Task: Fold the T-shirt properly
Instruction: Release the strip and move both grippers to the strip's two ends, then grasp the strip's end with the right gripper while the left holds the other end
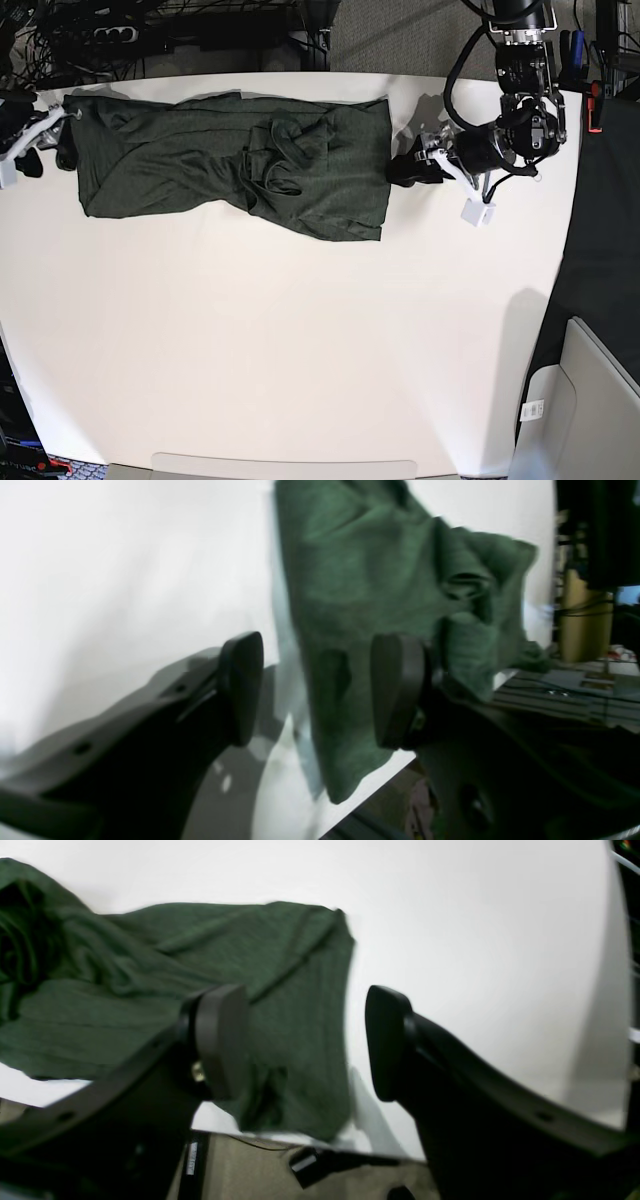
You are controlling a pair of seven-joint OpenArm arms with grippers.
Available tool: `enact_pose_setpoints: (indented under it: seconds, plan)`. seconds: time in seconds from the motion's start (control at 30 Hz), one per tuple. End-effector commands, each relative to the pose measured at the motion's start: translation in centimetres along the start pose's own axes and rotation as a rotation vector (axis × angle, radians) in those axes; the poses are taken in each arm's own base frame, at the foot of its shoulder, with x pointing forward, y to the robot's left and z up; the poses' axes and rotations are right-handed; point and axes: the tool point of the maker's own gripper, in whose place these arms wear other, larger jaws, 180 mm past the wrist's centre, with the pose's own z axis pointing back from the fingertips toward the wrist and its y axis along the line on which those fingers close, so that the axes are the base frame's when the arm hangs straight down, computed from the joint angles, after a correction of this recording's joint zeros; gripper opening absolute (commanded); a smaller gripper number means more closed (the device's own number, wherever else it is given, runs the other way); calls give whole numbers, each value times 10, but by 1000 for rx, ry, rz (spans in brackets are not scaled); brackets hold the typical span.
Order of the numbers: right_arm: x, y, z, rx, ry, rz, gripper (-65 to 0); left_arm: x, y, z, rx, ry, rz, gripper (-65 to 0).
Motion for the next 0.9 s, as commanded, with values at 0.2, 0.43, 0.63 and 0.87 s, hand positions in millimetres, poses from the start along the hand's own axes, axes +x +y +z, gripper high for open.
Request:
enact_pose_setpoints:
  seconds: [0.2, 0.43, 0.63, 0.87]
  plan:
    - [6, -29, 19, -90, 6, 7, -271, -12, 1, -12, -18, 53, 15, -311]
    - [-4, -49, 22, -177, 56, 12, -268, -20, 3, -22, -28, 60, 40, -311]
    - [-16, -60, 22, -229, 105, 20, -268, -22, -6, -28, -54, 61, 49, -315]
    - [-44, -81, 10, -248, 170, -78, -268, -29, -17, -36, -79, 93, 28, -475]
